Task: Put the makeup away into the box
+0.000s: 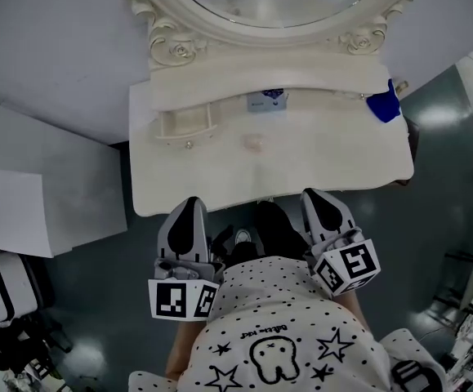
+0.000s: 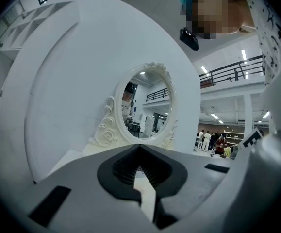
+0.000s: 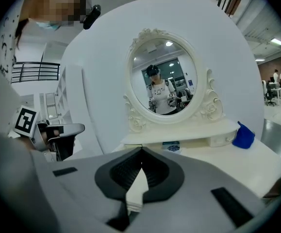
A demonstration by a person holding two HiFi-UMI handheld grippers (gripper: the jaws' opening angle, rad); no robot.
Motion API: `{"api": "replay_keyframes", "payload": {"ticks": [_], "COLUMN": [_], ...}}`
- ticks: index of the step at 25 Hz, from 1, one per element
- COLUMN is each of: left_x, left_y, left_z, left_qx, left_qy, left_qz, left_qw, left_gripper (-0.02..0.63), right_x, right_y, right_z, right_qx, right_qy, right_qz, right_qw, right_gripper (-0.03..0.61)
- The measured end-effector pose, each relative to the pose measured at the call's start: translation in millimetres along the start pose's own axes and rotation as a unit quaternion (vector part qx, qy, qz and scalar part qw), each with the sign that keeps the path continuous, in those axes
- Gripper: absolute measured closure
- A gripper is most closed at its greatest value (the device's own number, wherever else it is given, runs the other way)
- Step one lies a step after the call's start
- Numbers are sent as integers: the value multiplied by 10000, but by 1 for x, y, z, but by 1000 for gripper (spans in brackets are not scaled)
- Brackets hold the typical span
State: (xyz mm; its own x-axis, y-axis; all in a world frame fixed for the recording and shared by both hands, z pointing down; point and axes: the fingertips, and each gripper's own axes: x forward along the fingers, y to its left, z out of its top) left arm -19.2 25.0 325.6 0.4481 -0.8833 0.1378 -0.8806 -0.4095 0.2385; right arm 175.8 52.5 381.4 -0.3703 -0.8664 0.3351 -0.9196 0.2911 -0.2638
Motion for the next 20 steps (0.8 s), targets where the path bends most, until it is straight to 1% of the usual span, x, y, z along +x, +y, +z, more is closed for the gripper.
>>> {"api": "replay_keyframes", "payload": {"ticks": [4, 10, 15, 20], "left_x": [33, 63, 73, 79], "left_y": [3, -3, 2, 6], "left_z": [7, 7, 8, 9], "left_qx": [-69, -129, -155, -152], "left_qy": [-93, -92, -121, -75], "left_qz": [230, 460, 667, 716], "left_qw": [9997, 9988, 9976, 9973], "left_gripper": [615, 615, 615, 615], "right_x": [27, 54, 69, 76], "right_y": [-26, -53, -62, -63], "right_z": [17, 30, 33, 33], "right_qx": [-74, -61, -28, -30], "right_qy": [69, 202, 281, 354], "right_qz": [157, 366, 513, 575], "right_qw": [9998, 9991, 9983, 9977], "right_gripper": [569, 569, 569, 569]}}
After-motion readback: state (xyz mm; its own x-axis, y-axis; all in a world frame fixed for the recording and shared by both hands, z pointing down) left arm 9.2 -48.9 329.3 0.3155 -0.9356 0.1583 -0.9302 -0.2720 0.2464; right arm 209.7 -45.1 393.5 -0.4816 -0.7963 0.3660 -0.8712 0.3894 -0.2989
